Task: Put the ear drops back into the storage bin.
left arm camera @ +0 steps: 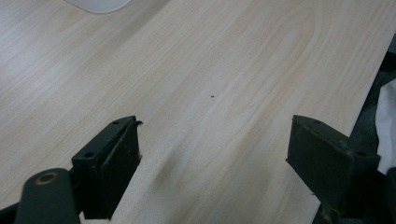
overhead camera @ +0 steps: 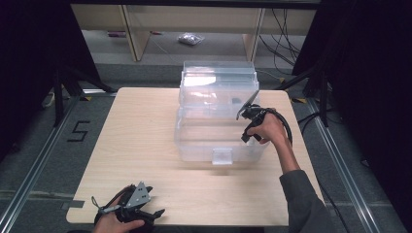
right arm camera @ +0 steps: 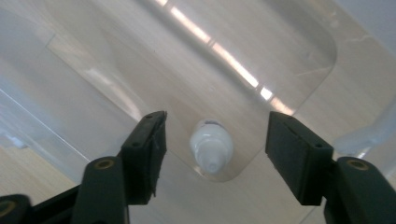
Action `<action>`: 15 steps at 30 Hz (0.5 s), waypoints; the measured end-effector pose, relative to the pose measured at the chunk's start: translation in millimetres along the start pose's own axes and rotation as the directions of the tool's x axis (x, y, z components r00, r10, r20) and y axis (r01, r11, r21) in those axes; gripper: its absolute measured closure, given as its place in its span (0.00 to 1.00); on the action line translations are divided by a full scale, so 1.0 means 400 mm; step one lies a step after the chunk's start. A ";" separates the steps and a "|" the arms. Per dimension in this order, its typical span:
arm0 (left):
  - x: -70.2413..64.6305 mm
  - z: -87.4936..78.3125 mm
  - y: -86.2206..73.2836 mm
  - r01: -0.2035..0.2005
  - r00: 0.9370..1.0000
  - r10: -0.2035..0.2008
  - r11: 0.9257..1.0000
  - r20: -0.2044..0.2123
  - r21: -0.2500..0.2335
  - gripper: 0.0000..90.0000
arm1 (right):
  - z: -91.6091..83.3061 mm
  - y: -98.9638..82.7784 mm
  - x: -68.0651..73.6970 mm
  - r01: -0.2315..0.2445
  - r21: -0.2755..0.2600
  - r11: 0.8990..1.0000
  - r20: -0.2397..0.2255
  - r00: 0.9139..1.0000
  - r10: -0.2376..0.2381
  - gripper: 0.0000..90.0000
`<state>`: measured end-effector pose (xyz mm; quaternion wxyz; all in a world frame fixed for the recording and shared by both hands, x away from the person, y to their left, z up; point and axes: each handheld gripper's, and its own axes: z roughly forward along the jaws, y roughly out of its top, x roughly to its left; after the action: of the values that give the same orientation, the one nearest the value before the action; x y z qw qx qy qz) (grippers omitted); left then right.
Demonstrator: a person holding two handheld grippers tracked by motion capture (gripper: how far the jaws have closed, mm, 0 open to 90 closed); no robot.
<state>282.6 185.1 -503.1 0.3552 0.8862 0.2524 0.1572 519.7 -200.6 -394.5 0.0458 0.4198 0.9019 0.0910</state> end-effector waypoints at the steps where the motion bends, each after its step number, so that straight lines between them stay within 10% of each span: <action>1: 0.000 0.000 0.000 0.000 1.000 0.000 1.000 0.000 0.001 0.18 | -0.003 -0.002 0.001 0.002 -0.015 1.000 0.005 1.000 -0.002 0.41; 15: -0.003 0.003 -0.002 0.020 1.000 -0.020 1.000 -0.001 -0.003 0.18 | -0.054 -0.029 0.027 0.026 -0.104 0.994 0.000 1.000 -0.026 0.35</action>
<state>281.9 184.3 -504.4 0.3580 0.8831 0.2612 0.1543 500.7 -202.3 -375.6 0.0684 0.4050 0.9013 0.1376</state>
